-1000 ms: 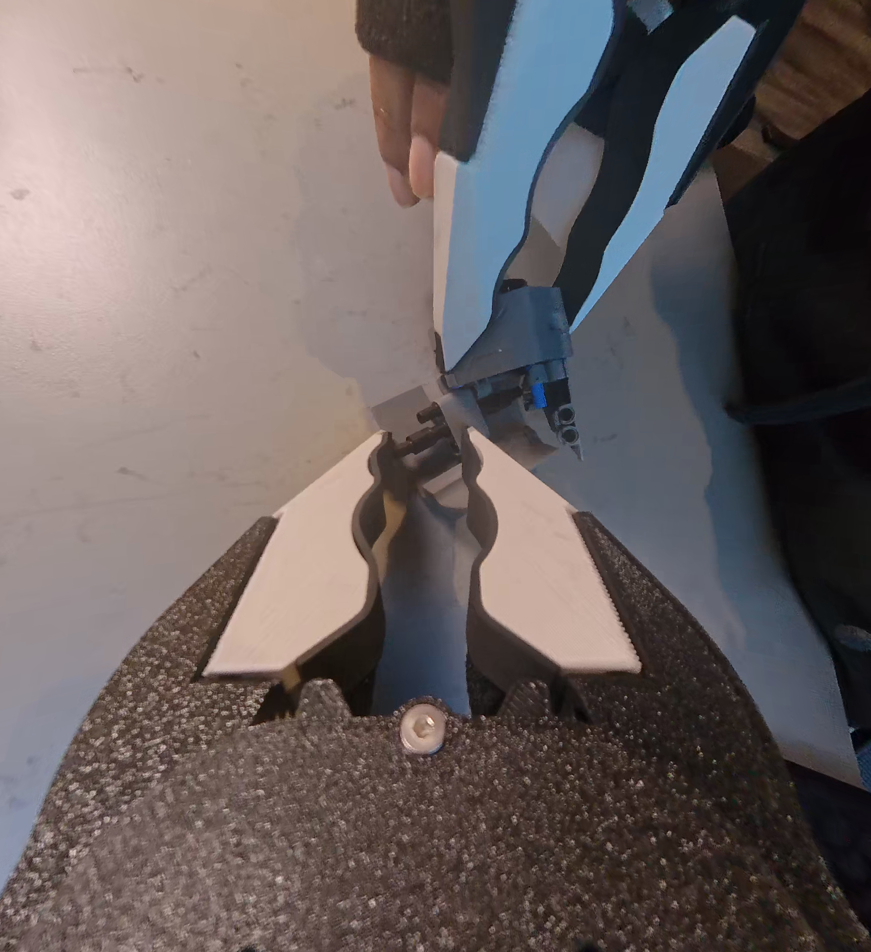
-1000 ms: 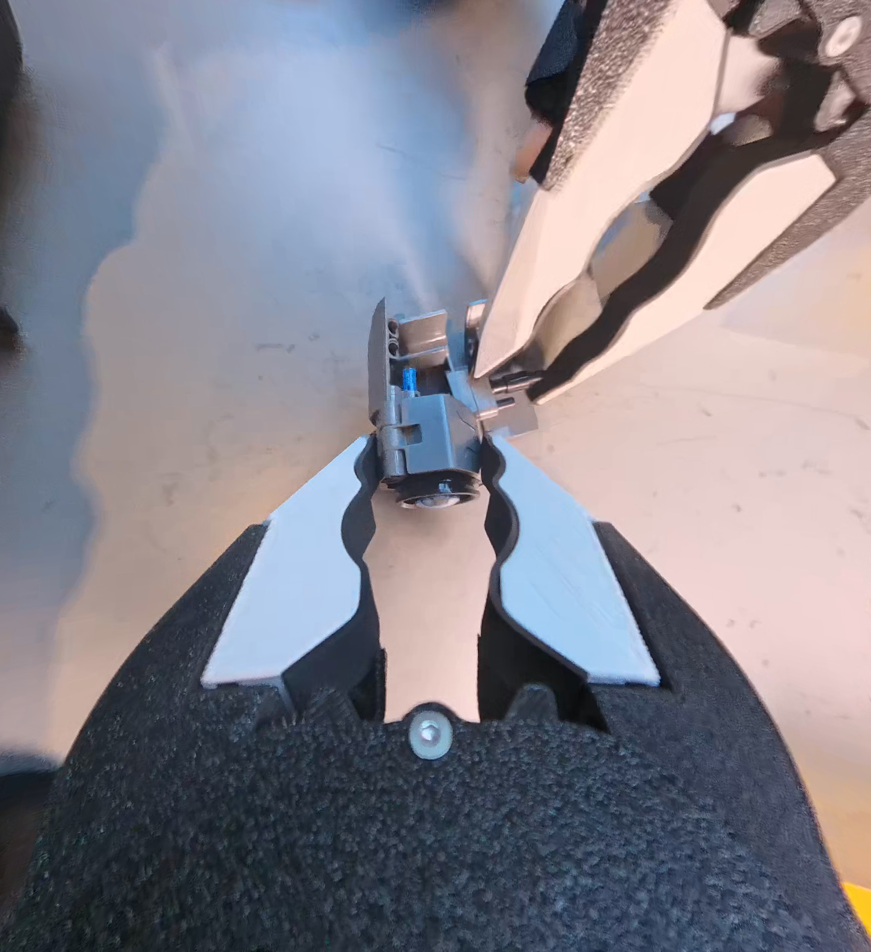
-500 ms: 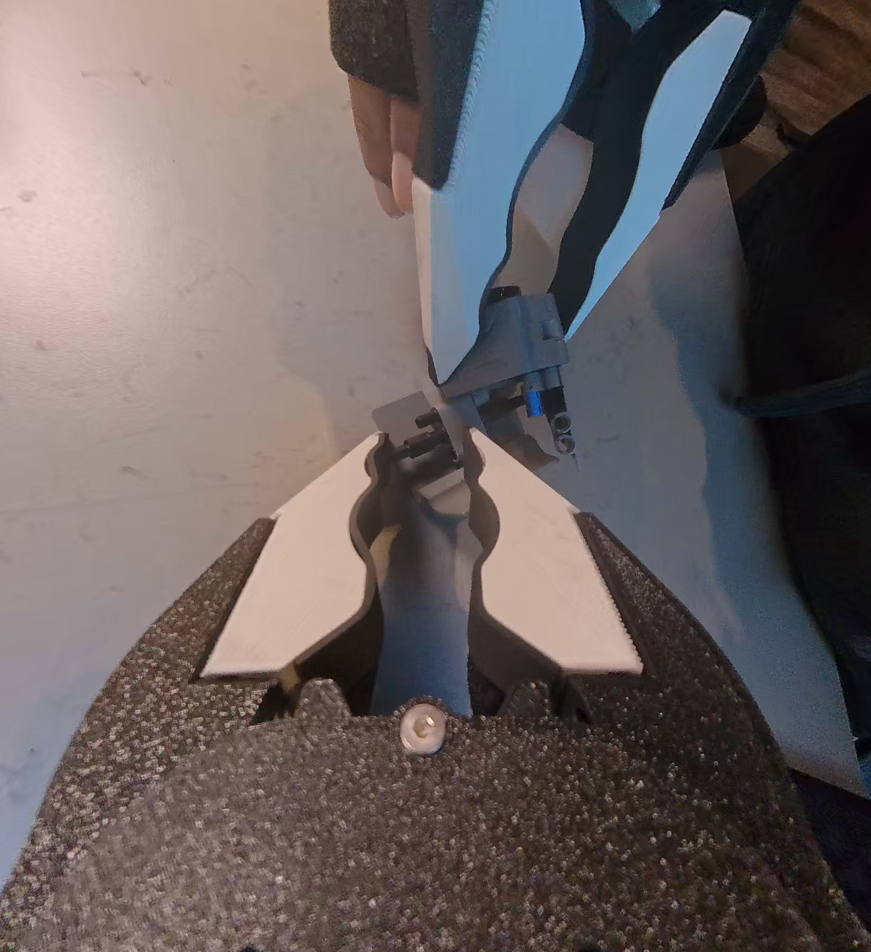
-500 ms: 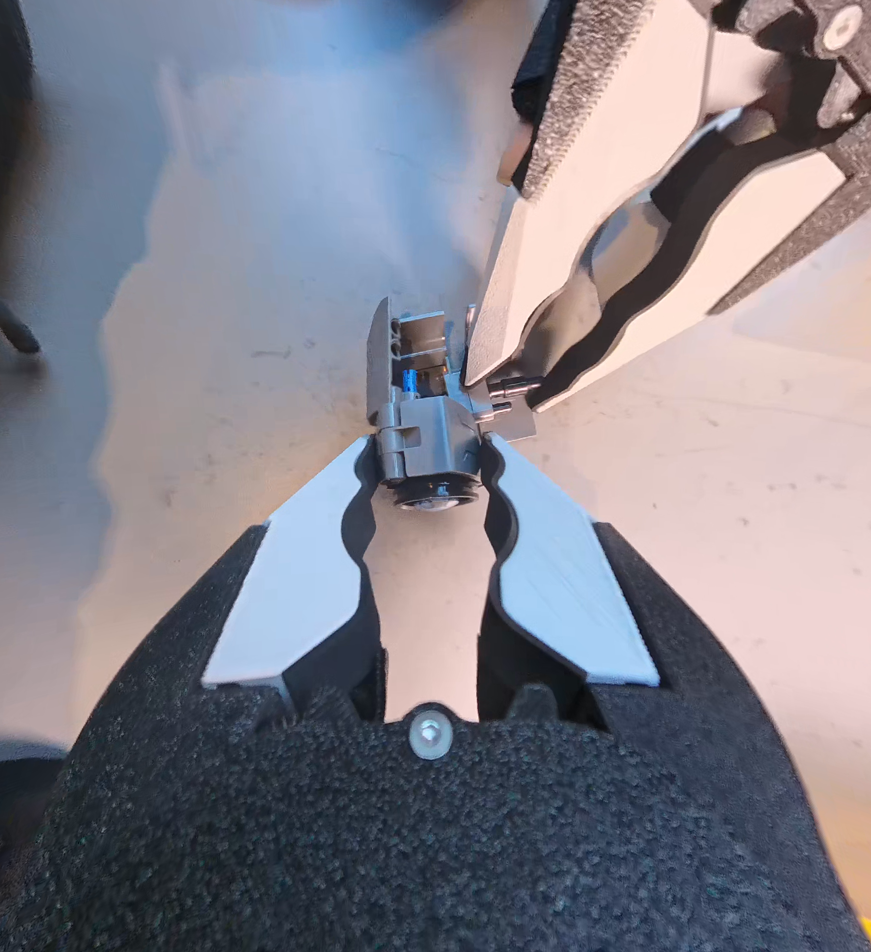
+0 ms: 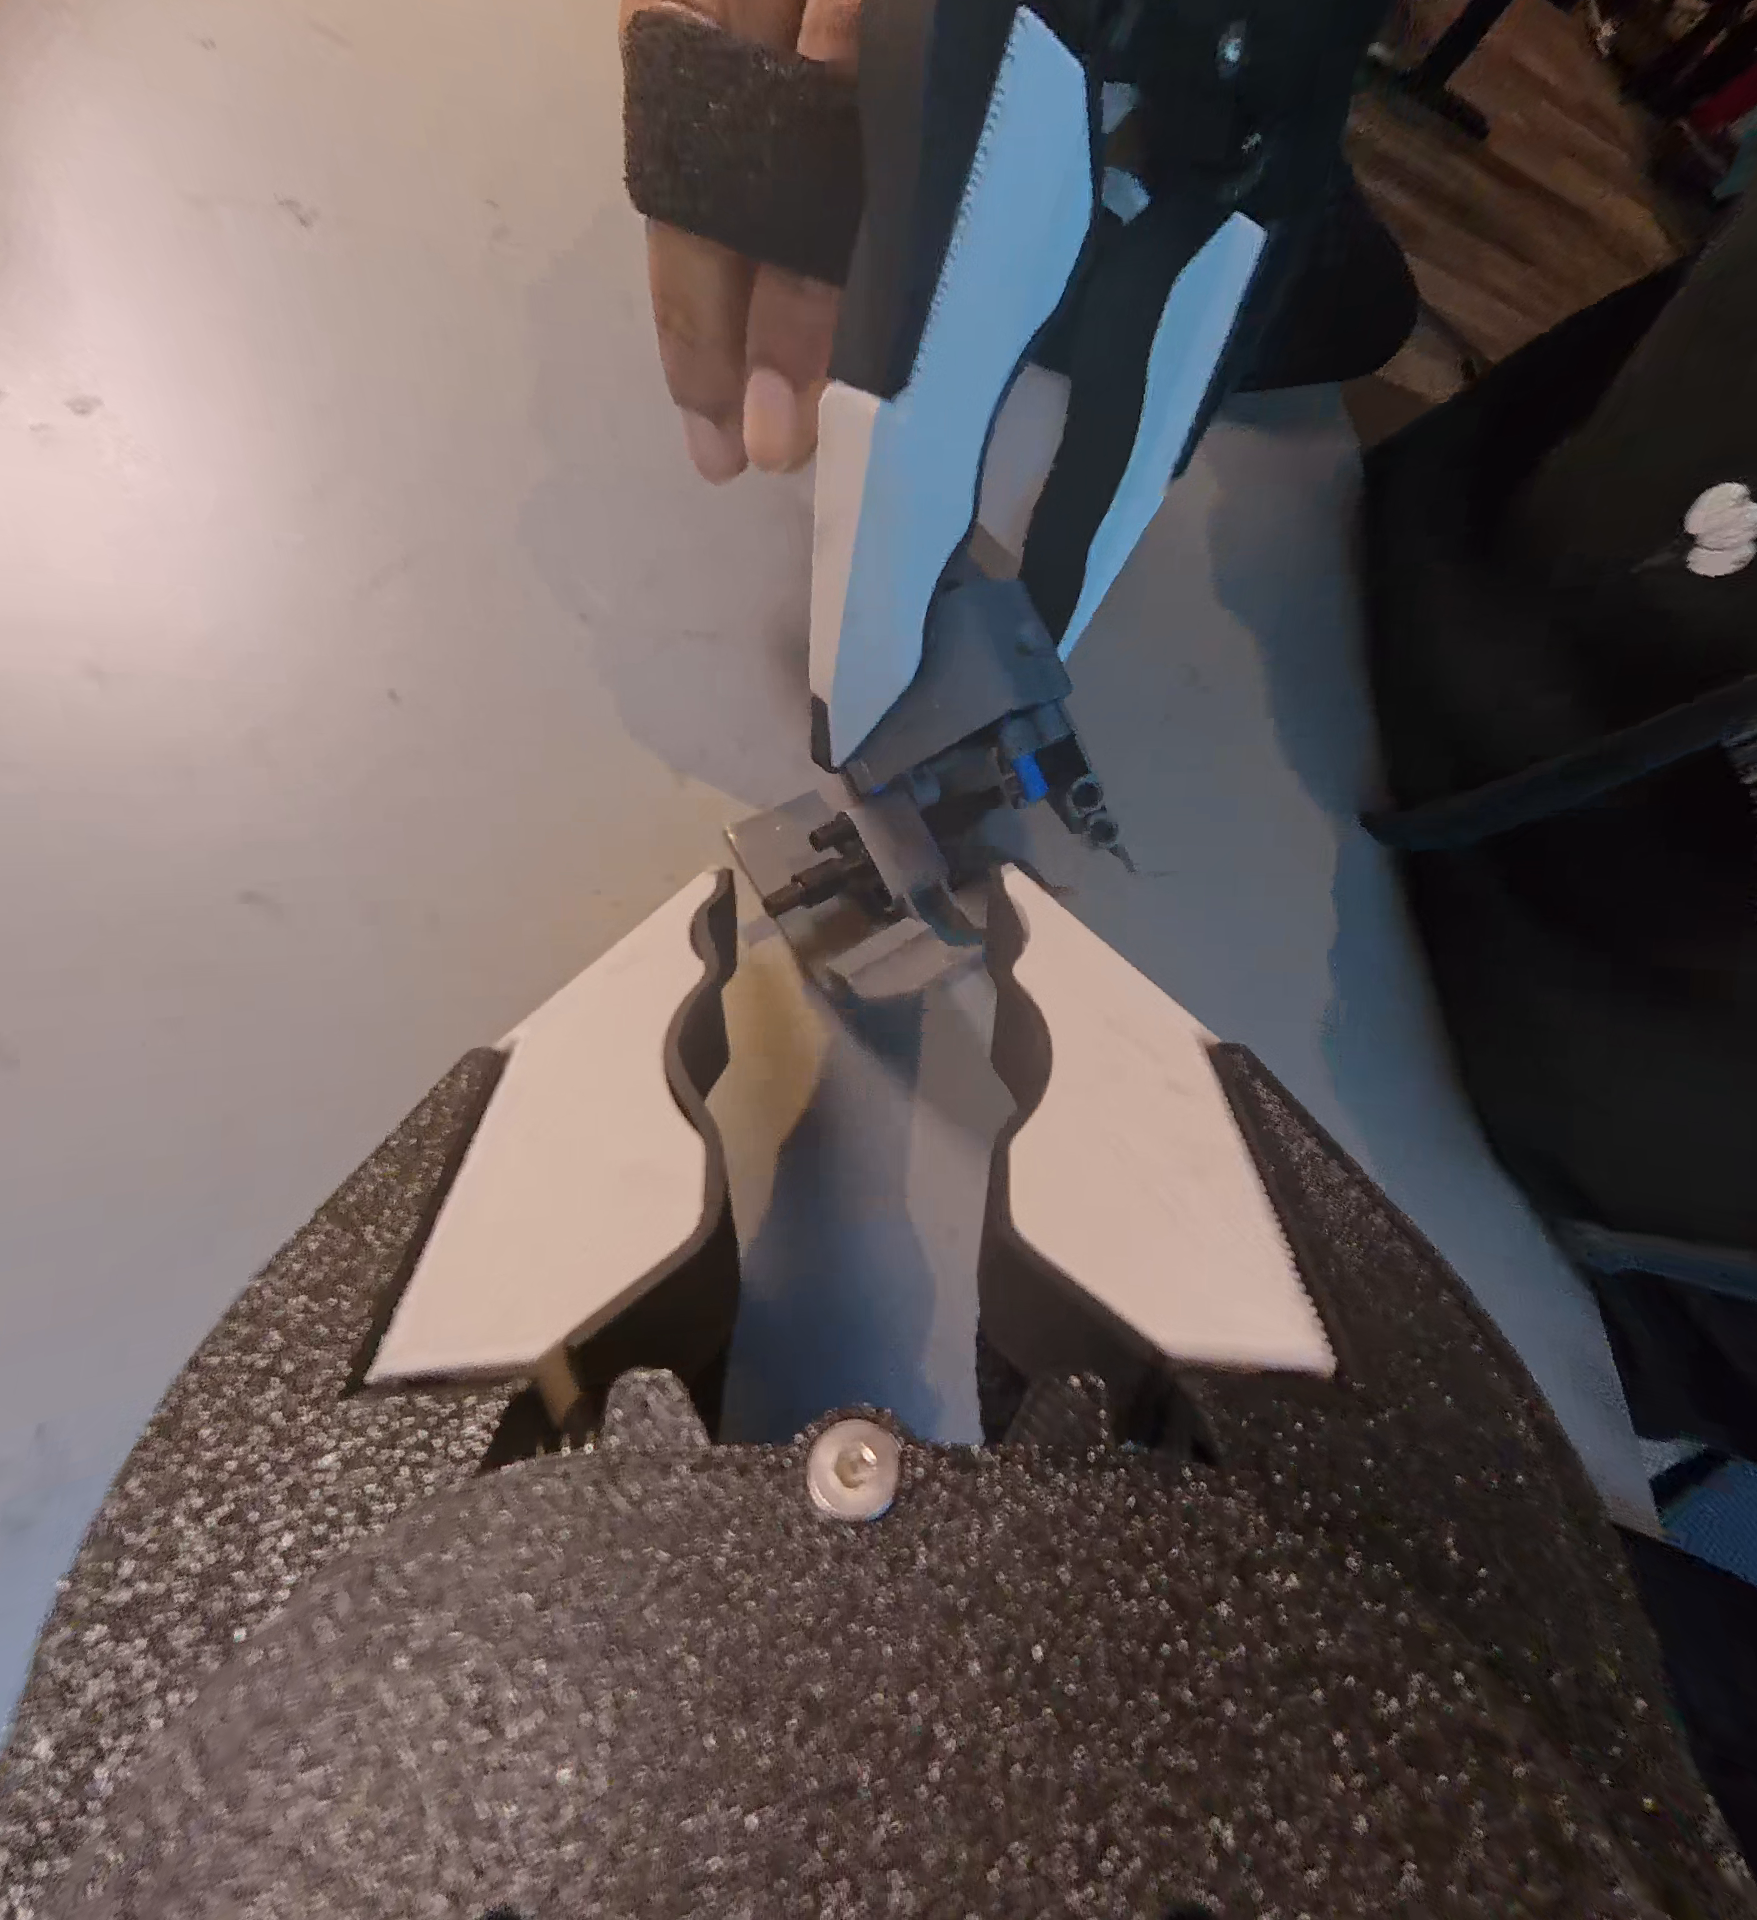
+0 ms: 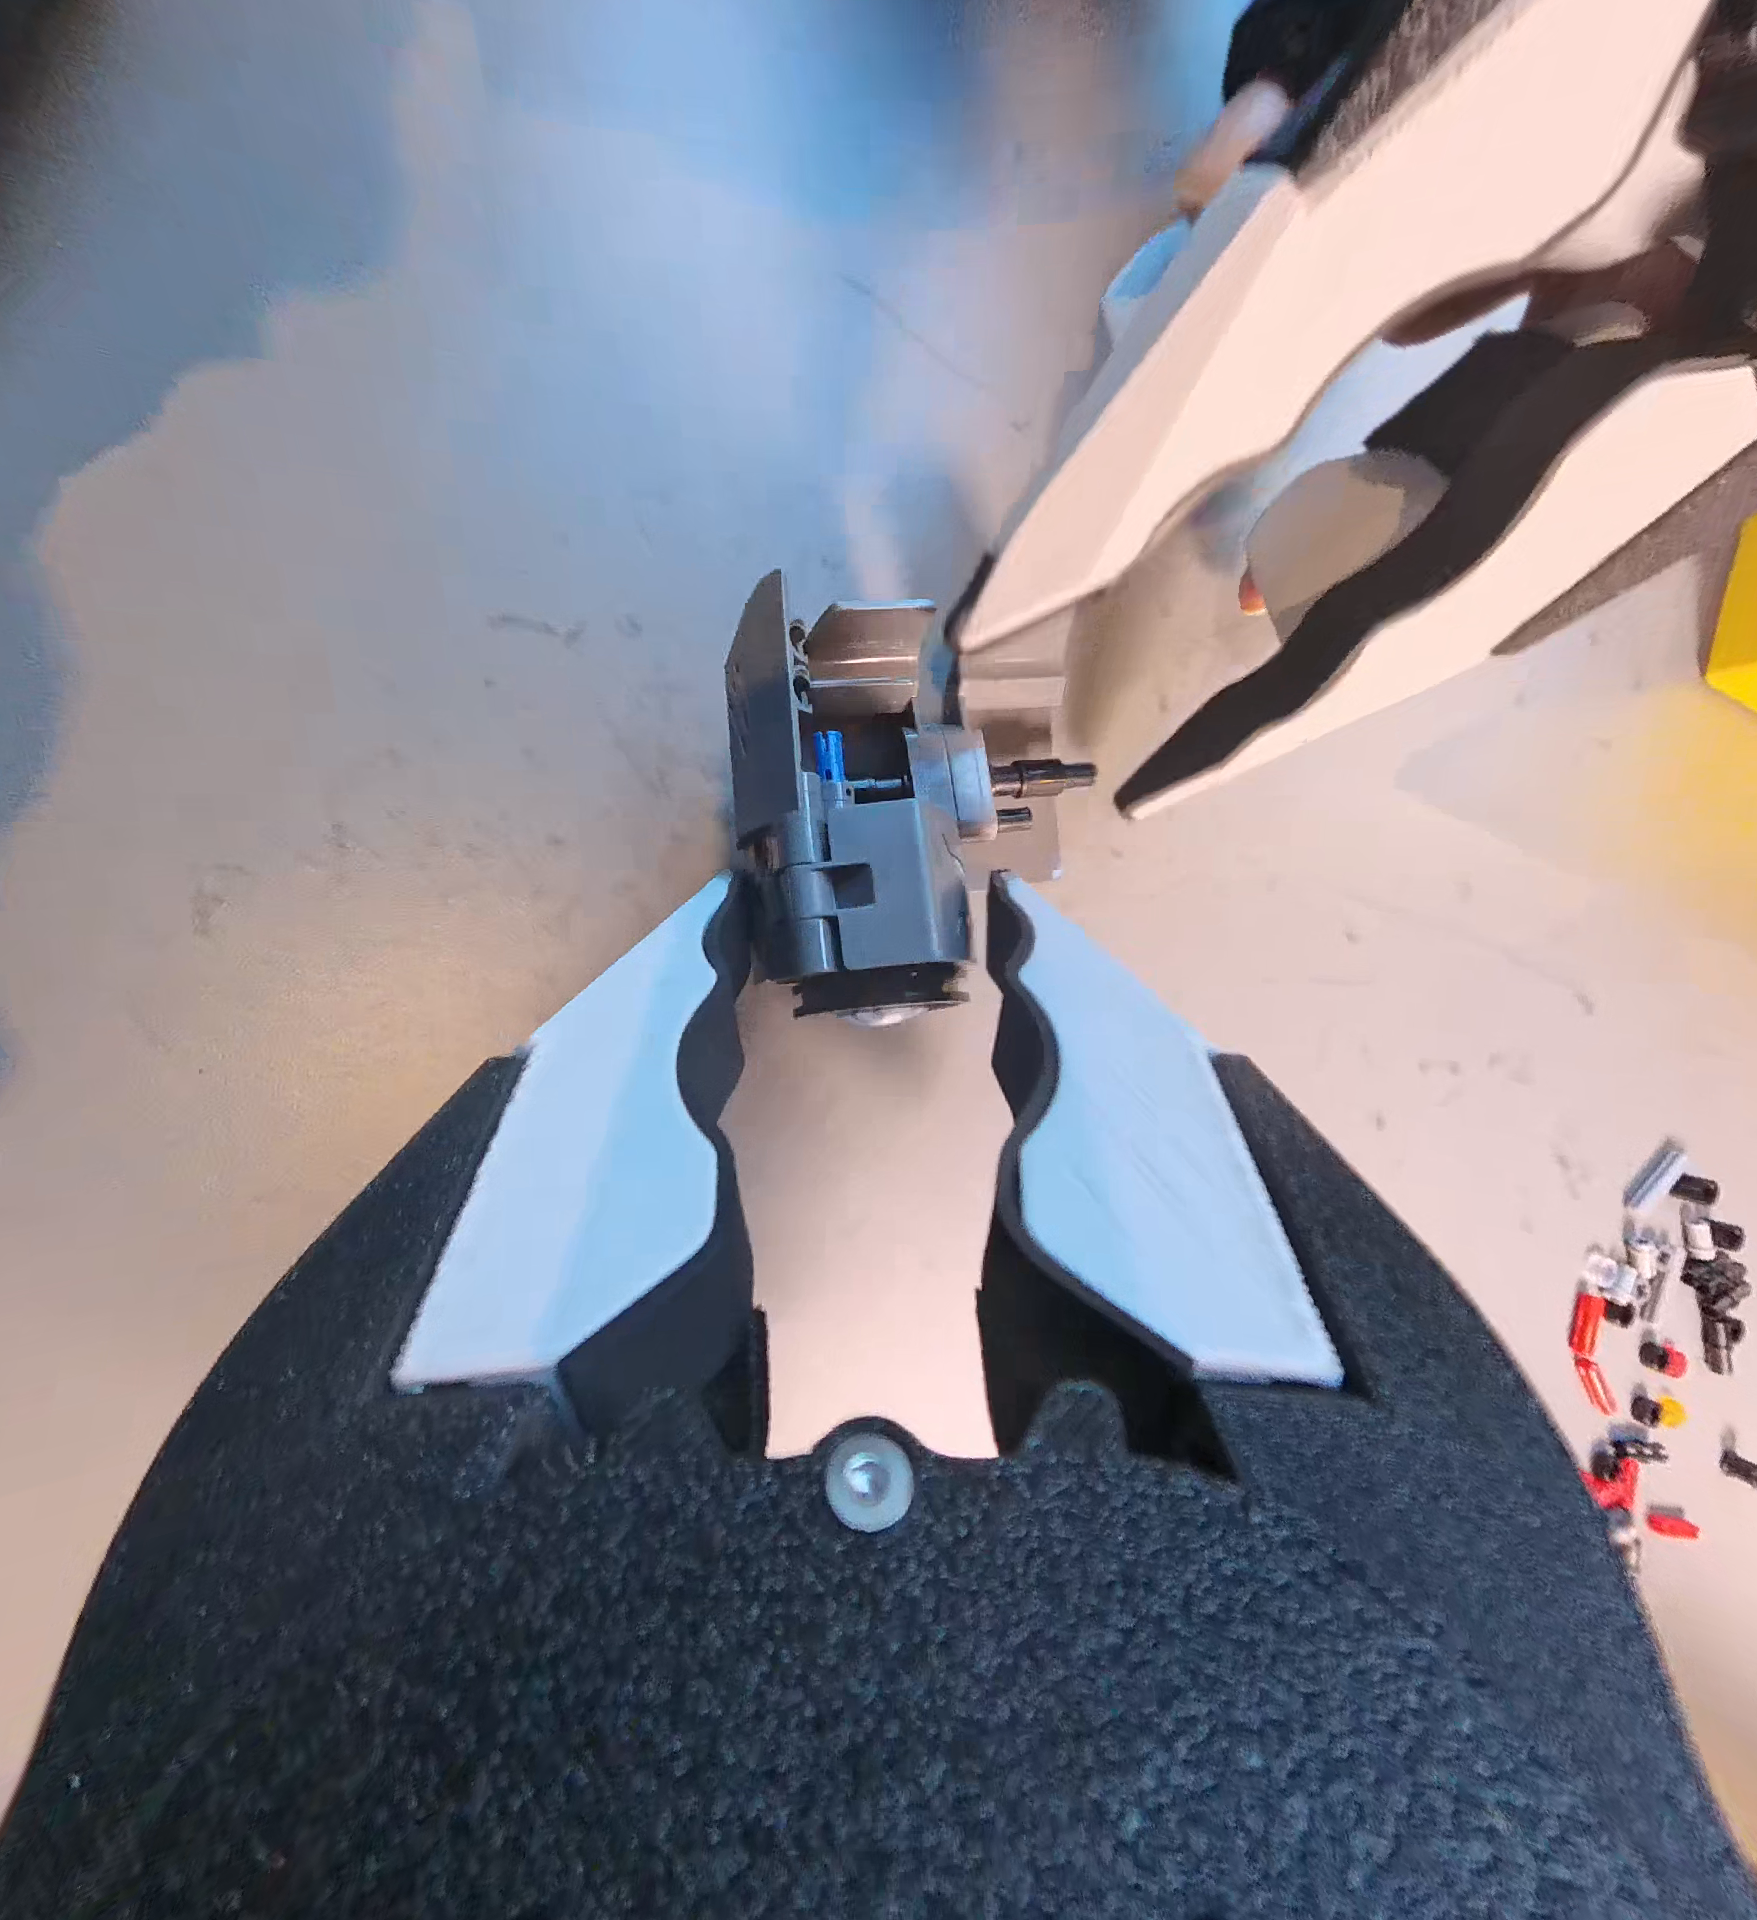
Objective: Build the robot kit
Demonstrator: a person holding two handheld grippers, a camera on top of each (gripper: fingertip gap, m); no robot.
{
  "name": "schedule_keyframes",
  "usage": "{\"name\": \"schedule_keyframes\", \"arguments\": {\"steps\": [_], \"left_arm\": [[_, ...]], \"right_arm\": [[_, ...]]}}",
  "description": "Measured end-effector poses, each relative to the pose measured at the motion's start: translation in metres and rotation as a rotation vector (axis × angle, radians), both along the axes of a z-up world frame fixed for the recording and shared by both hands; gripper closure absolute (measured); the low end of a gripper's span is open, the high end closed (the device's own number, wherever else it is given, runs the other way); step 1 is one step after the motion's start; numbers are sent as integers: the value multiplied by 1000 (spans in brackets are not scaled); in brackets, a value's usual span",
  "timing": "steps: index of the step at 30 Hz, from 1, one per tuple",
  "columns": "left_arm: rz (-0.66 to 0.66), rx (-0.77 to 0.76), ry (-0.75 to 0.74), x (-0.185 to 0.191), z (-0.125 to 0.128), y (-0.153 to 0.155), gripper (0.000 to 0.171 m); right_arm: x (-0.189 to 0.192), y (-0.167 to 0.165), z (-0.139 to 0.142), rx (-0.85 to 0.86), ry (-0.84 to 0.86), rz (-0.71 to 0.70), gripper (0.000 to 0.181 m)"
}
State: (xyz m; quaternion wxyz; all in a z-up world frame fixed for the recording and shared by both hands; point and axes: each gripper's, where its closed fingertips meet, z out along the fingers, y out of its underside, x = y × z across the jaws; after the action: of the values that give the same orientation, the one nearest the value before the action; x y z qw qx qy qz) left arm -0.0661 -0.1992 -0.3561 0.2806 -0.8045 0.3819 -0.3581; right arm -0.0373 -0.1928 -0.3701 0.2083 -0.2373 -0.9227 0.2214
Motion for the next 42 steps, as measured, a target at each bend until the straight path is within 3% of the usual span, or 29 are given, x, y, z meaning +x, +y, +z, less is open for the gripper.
{"name": "schedule_keyframes", "arguments": {"steps": [7,10,13,21,42], "left_arm": [[-67,94,76,0,-13,-9,115],[-82,128,96,5,-15,-8,117],[-81,154,116,6,-16,-6,121],[-93,156,120,7,-17,-7,125],[-167,179,125,4,-17,-15,127]], "right_arm": [[7,2,9,-104,-48,-6,112],[9,-1,17,-146,-69,-25,119],[9,0,12,-89,-71,-1,143],[9,-1,12,-108,-99,166,143],[9,-12,12,-181,-53,164,144]]}}
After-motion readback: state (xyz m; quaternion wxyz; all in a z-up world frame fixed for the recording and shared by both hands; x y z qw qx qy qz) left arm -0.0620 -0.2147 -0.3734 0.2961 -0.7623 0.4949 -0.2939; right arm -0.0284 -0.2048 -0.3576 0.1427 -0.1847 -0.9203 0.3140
